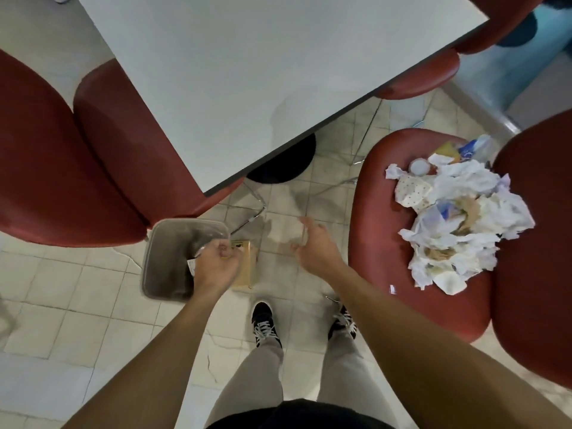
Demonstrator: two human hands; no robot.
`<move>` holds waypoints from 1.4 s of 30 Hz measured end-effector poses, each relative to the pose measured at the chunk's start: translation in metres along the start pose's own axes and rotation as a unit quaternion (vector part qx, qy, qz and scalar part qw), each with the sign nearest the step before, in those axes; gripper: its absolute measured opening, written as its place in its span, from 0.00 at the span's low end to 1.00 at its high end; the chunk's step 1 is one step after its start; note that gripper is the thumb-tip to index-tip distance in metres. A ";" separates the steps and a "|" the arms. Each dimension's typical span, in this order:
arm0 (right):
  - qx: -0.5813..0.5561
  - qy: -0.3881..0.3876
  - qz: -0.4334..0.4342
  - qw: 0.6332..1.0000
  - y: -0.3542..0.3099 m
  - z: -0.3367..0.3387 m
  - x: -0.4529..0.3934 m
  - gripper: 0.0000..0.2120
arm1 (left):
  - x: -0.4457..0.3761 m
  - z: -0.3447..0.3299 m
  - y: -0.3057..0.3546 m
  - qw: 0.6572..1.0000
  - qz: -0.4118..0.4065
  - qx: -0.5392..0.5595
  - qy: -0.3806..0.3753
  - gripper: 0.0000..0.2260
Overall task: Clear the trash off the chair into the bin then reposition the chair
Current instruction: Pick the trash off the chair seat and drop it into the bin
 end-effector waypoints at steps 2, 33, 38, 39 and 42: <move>-0.003 0.019 -0.014 1.000 0.021 0.027 0.005 0.29 | 0.008 -0.026 0.016 1.000 -0.015 -0.013 -0.024 0.08; -0.014 0.159 -0.222 0.962 0.336 0.239 -0.034 0.25 | 0.032 -0.433 0.225 0.938 -0.176 -0.267 -0.133 0.25; 0.002 0.167 -0.231 0.958 0.354 0.233 -0.048 0.26 | 0.019 -0.465 0.227 0.931 -0.180 -0.280 -0.147 0.33; -0.004 0.172 -0.233 0.957 0.355 0.232 -0.050 0.24 | 0.018 -0.469 0.228 0.931 -0.183 -0.276 -0.150 0.33; -0.011 0.200 -0.225 0.953 0.357 0.229 -0.057 0.15 | 0.009 -0.482 0.223 0.933 -0.182 -0.277 -0.138 0.32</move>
Point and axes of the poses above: each hand's wrist, its own x-axis away from the middle knuckle, its own z-axis out of the back of the hand, y = z × x, the point moved 1 cm from there along -x, towards the middle knuckle, and after that the axes turned 13 degrees about z, right-handed, at the moved point
